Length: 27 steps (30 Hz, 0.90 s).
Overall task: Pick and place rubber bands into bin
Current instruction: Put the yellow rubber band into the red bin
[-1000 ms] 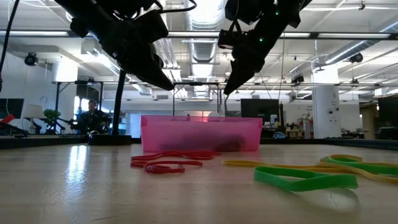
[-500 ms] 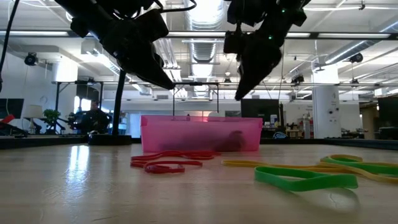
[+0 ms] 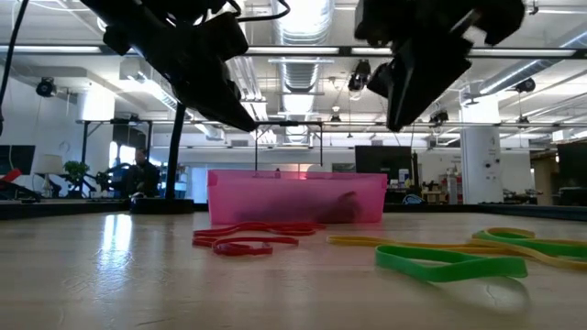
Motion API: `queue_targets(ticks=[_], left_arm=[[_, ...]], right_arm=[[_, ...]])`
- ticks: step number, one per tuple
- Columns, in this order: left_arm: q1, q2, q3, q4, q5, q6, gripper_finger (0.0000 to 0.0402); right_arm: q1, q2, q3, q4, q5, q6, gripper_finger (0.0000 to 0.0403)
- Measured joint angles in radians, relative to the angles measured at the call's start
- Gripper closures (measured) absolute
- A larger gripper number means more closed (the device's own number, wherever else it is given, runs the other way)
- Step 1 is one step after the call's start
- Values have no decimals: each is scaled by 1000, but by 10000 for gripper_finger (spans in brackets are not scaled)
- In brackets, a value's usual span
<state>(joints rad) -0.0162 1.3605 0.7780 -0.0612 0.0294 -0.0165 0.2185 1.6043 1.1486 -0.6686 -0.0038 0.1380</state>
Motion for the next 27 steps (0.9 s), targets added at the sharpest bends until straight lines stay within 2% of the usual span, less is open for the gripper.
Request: queue_targets(ticks=[5,10,19,27], left_arm=[[-37,0,-14,1,95,-5,281],[-122,0,-50,30,97,-5,281],[-287,1,-71,170,92,-4,281],[-325,1,-71,242,87,3,281]], right_arm=[[116,19,-14,131,0,20,322],[199,35,-26,198,4,34,329],[291,47,-127,359,7,205,333],[364,102,-182,417,7,258,334]])
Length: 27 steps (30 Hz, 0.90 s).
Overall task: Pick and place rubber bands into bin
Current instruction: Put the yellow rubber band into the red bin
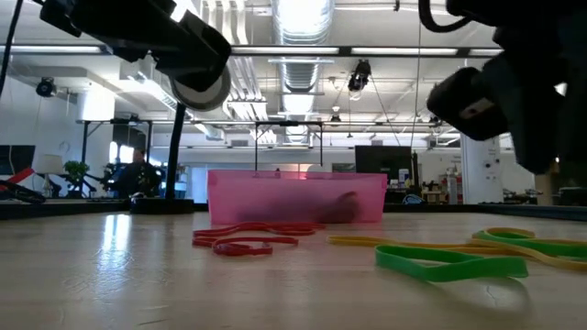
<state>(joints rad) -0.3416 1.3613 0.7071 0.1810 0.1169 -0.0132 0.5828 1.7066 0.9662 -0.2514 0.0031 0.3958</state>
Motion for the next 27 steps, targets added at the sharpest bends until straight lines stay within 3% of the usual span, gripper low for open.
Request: queue_targets(ticks=[5,12,27], left_arm=[[0,0,0,0,-29,0,281],[0,0,0,-1,-55,-1,281],[1,0,-29,-1,-71,-1,281]], right_arm=[[17,29,1,1,5,5,340],[15,29,-7,-41,123,7,340],[12,30,-49,-87,206,39,339]])
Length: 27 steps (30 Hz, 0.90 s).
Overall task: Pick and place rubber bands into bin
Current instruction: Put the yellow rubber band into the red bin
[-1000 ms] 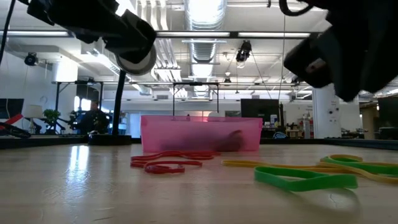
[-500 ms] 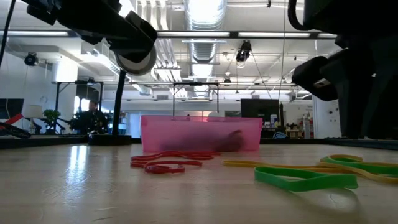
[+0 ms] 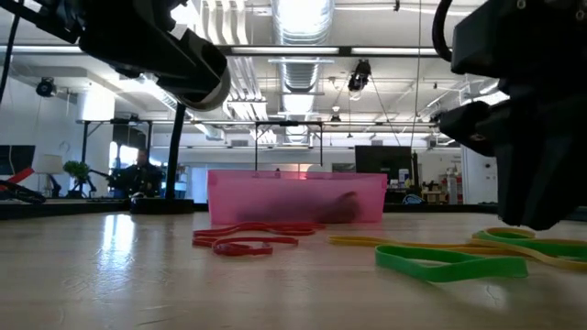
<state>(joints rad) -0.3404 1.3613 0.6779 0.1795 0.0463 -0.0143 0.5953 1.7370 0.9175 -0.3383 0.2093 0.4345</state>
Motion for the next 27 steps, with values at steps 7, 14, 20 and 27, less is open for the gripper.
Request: queue_targets(ticks=[7,14,20,27], left_arm=[[0,0,-18,26,-2,1,281],[0,0,-19,31,-2,2,281],[0,0,-19,31,-2,2,281],[0,0,-22,31,-2,3,281]], right_arm=[[0,0,-36,22,4,42,339],[0,0,-67,80,4,64,337],[0,0,-68,94,3,65,341],[0,0,-68,101,-13,90,343]])
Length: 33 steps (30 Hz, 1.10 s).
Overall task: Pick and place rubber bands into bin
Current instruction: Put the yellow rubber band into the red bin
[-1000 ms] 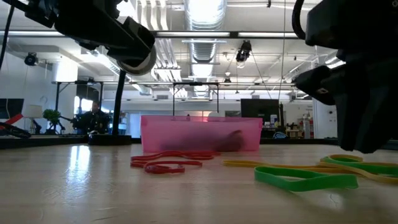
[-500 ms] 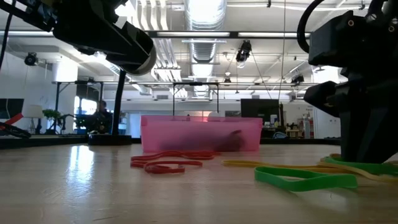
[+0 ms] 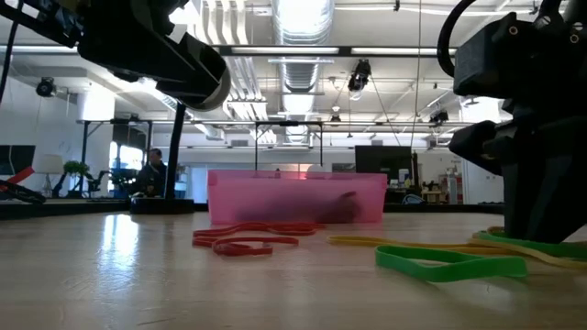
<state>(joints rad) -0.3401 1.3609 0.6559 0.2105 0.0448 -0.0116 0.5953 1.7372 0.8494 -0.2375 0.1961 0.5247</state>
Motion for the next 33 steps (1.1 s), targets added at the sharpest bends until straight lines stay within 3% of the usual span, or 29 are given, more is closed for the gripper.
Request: queue_targets(ticks=[8,14,21,26,33], left_arm=[[0,0,-4,0,0,0,281],[0,0,-4,0,0,0,281],[0,0,-6,1,0,0,281],[0,0,-8,2,0,0,281],[0,0,-8,3,0,0,281]], right_arm=[[0,0,-2,12,-21,0,347],[0,0,-4,5,-21,-1,386],[1,-2,-2,-11,-21,-4,395],[1,-24,54,-165,-5,-4,395],[1,-70,189,-415,101,-21,395]])
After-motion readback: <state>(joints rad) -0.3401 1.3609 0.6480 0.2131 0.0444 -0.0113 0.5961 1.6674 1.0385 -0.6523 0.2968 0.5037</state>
